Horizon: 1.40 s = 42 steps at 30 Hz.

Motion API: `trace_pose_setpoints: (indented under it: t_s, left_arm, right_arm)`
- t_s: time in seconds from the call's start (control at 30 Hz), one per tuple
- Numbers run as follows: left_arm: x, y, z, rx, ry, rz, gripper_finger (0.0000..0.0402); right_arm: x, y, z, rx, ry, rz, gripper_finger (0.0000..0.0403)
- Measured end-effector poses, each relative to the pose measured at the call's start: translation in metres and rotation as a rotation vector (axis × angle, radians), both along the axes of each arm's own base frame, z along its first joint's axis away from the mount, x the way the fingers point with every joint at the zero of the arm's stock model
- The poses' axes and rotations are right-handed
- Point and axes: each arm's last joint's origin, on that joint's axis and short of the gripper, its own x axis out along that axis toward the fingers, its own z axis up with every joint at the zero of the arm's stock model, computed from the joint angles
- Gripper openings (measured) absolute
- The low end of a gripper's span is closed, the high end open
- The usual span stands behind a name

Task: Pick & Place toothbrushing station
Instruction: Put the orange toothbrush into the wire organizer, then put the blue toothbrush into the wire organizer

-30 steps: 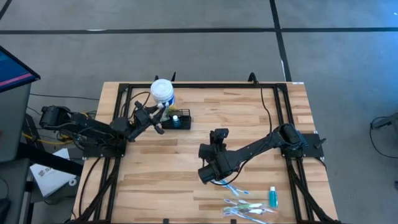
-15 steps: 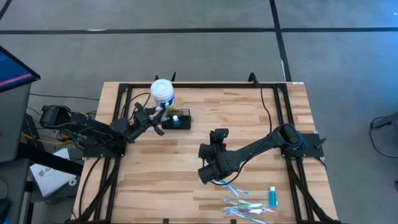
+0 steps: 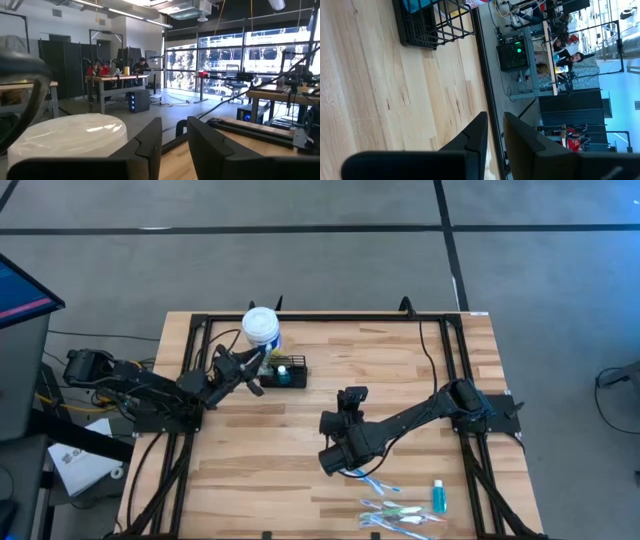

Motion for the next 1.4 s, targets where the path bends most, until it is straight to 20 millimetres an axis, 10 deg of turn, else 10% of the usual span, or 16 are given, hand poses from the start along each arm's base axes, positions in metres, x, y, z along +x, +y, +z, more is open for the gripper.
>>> trace_pose_setpoints:
  t_s: [1.4]
  left_arm:
    - [0.013, -0.034, 0.054, 0.004, 0.102, -0.222, 0.0088]
  right_arm:
    - [-0.011, 0.027, -0.022, 0.435, 0.133, 0.028, 0.0052]
